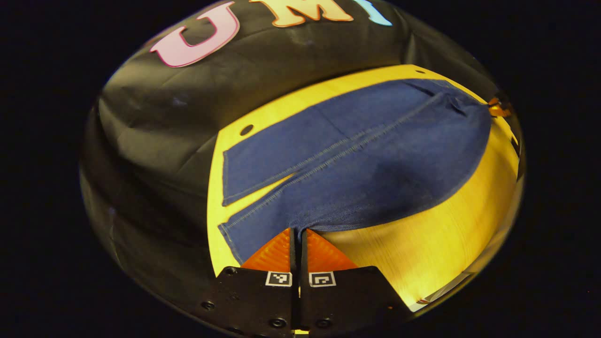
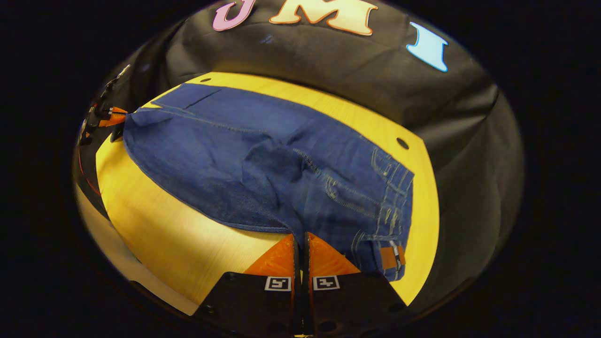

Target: Grasp the waist and the cuffs of the jeans and fold them to make the two legs overlap; first hold the waist and fold one-third of the jeans toward the cuffs, then hold the cuffs and fold the remaining one-third in the same direction to finish folding.

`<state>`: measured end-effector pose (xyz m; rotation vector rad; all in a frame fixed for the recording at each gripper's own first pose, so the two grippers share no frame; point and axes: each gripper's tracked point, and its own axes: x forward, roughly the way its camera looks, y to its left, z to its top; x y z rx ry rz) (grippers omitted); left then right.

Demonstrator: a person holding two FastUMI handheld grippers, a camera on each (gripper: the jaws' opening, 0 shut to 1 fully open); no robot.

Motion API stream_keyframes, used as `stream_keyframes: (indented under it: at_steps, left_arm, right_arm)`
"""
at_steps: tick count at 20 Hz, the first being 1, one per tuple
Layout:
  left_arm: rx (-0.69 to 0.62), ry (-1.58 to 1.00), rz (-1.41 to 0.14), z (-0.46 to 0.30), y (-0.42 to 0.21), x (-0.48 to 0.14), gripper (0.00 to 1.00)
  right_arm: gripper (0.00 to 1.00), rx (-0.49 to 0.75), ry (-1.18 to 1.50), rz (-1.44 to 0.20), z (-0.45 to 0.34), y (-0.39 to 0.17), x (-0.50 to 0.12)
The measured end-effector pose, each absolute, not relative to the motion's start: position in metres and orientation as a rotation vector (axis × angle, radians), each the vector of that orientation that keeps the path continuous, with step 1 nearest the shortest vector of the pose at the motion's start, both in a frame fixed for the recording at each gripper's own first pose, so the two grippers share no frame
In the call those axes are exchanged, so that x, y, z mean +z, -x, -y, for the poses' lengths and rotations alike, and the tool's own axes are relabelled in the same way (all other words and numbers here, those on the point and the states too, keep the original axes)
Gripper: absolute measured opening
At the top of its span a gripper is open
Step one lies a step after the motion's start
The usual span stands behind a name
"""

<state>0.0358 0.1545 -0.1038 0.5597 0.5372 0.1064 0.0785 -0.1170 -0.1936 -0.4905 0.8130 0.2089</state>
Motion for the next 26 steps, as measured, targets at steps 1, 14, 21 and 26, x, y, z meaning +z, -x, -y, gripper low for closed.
stream_keyframes:
  at_steps: [1,14,21,26]
  left_arm:
    - [0.145,-0.566,-0.512,-0.161,-0.044,-0.091,0.00]
    - [0.365,-0.675,-0.322,-0.159,-0.200,0.006,0.00]
    - [0.456,-0.592,-0.301,-0.171,-0.283,-0.007,0.00]
    - [0.442,-0.710,-0.298,-0.162,-0.323,-0.020,0.00]
  right_arm:
    - [0.03,0.197,0.487,-0.790,0.114,-0.085,-0.186]
    - [0.02,0.063,0.397,-0.577,0.107,-0.255,-0.154]
    - [0.01,0.055,0.387,-0.523,0.107,-0.355,-0.180]
    - [0.01,0.065,0.394,-0.597,0.109,-0.371,-0.226]
